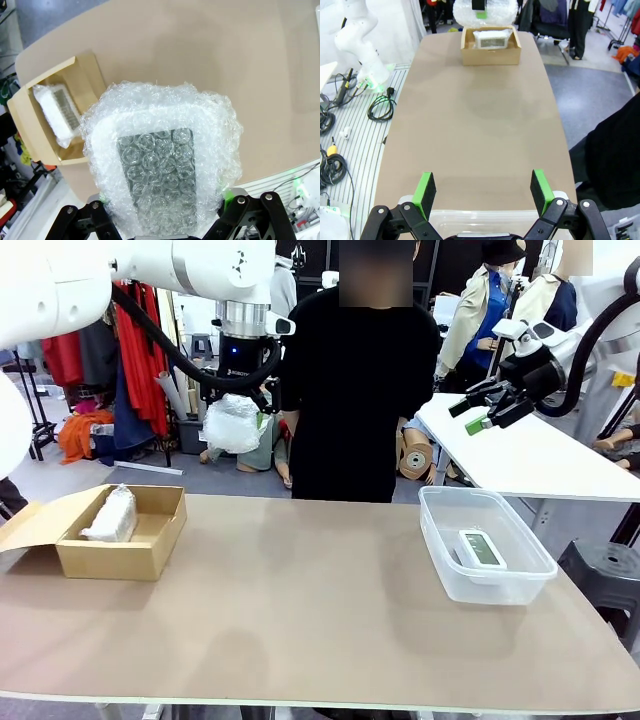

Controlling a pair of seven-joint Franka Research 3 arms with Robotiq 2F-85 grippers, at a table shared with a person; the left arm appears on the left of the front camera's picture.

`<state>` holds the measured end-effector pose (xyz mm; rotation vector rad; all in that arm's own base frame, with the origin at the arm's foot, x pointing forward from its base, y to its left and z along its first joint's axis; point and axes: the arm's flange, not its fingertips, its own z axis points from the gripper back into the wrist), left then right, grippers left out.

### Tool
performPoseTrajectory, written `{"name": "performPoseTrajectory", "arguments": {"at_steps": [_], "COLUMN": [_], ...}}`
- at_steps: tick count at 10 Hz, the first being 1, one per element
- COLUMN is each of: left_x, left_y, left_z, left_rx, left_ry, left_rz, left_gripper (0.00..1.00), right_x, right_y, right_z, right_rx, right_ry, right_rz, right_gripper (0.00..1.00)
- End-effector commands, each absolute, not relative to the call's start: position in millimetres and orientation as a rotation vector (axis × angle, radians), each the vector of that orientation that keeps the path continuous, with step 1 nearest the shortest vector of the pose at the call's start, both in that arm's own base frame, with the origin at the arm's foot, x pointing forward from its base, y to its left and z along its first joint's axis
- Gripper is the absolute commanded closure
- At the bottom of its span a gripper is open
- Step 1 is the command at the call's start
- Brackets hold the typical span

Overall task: Separate and place wrapped and unwrapped clocks.
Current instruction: If the picked Digital clock is wrapped, place it in the Package Box ; if not, place it in the Organizing box.

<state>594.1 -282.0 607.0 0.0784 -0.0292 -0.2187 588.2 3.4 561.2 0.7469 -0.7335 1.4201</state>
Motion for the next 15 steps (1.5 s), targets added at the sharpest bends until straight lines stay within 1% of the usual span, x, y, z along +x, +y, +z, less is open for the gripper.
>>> {"name": "performPoseTrajectory", "arguments": {"at_steps": [1, 4, 5, 6, 7, 9, 11, 12, 15], "left_x": [592, 594, 593, 589, 587, 586, 576, 573, 551], "left_y": [-281, -282, -283, -264, -262, -242, -222, -208, -180], "left_z": [612, 607, 606, 607, 598, 580, 552, 543, 531], "left_rx": [0.075, 0.078, 0.098, 0.127, 0.114, 0.126, 0.138, 0.14, 0.158], "left_ry": [-0.033, -0.029, -0.023, 0.004, 0.012, -0.046, -0.063, -0.094, -0.133], "left_rz": [-0.214, -0.219, -0.262, -0.288, -0.248, -0.141, -0.117, -0.094, 0.03], "left_gripper": [1.0, 1.0, 1.0, 1.0, 1.0, 1.0, 1.0, 1.0, 1.0], "right_x": [587, 587, 587, 587, 587, 587, 587, 587, 587], "right_y": [5, 5, 5, 5, 5, 5, 5, 5, 5], "right_z": [563, 563, 563, 563, 563, 563, 563, 563, 563], "right_rx": [0.752, 0.752, 0.752, 0.752, 0.752, 0.752, 0.752, 0.752, 0.752], "right_ry": [-0.742, -0.742, -0.742, -0.742, -0.742, -0.742, -0.742, -0.742, -0.742], "right_rz": [1.419, 1.419, 1.419, 1.419, 1.419, 1.419, 1.419, 1.419, 1.419], "right_gripper": [0.0, 0.0, 0.0, 0.0, 0.0, 0.0, 0.0, 0.0, 0.0]}}
